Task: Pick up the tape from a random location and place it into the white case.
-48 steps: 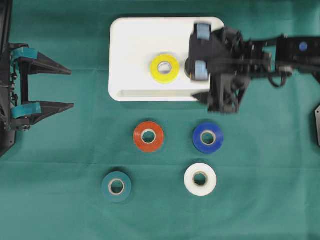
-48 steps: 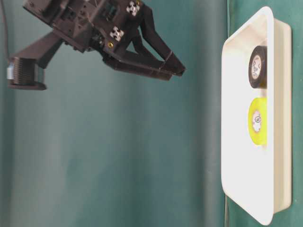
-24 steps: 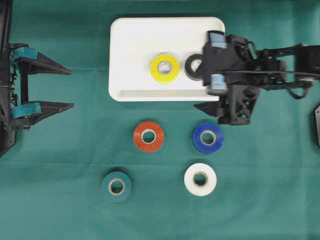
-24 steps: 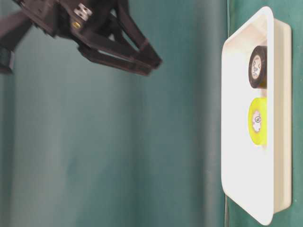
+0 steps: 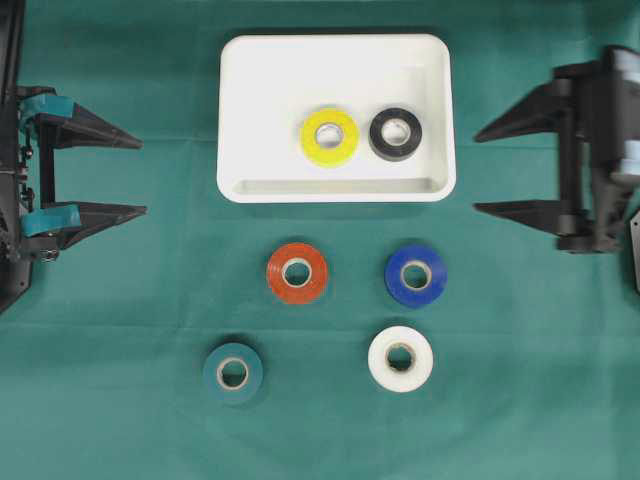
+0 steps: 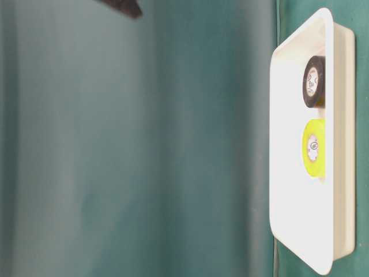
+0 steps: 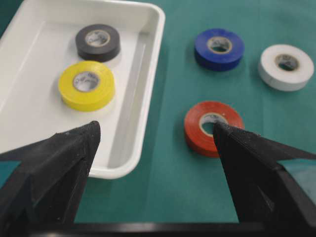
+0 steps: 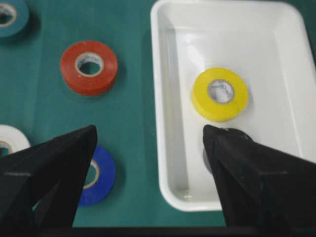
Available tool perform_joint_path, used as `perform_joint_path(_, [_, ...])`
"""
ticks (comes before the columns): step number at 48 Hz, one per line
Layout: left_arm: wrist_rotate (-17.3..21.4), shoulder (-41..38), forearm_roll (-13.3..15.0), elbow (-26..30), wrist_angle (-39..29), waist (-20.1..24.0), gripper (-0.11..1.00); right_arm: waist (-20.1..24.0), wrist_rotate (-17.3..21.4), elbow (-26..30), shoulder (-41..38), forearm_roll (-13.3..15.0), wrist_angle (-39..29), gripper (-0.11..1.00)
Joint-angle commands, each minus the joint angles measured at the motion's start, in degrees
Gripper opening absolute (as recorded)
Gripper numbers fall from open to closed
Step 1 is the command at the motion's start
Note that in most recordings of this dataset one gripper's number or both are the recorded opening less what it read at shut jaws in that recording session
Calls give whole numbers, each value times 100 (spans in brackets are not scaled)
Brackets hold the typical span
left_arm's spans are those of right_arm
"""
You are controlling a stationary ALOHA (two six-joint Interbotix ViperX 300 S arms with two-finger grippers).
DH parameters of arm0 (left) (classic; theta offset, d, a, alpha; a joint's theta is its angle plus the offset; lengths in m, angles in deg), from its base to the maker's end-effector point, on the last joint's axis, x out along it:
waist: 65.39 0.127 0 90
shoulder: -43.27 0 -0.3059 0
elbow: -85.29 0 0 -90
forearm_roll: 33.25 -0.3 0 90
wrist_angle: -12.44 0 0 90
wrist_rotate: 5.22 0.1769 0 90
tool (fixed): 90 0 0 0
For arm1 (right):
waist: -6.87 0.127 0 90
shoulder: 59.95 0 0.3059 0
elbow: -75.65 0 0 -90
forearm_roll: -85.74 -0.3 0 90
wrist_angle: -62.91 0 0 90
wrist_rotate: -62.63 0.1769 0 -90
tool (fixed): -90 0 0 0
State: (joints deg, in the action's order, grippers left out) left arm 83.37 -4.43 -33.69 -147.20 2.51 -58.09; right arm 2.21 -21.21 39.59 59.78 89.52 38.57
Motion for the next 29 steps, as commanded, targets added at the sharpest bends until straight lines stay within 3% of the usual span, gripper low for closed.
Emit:
perform_joint_path(1, [0, -18, 9, 62, 18, 18, 96, 18, 26, -387, 404, -18, 299, 84])
perform_joint_path(19, [0, -35, 9, 53, 18, 18, 96, -26, 422, -1995, 1257, -18, 1617, 84])
perform_joint_path(29, [0, -53, 9, 35, 18, 9, 96, -35, 527, -2276, 1055, -18, 2109, 84])
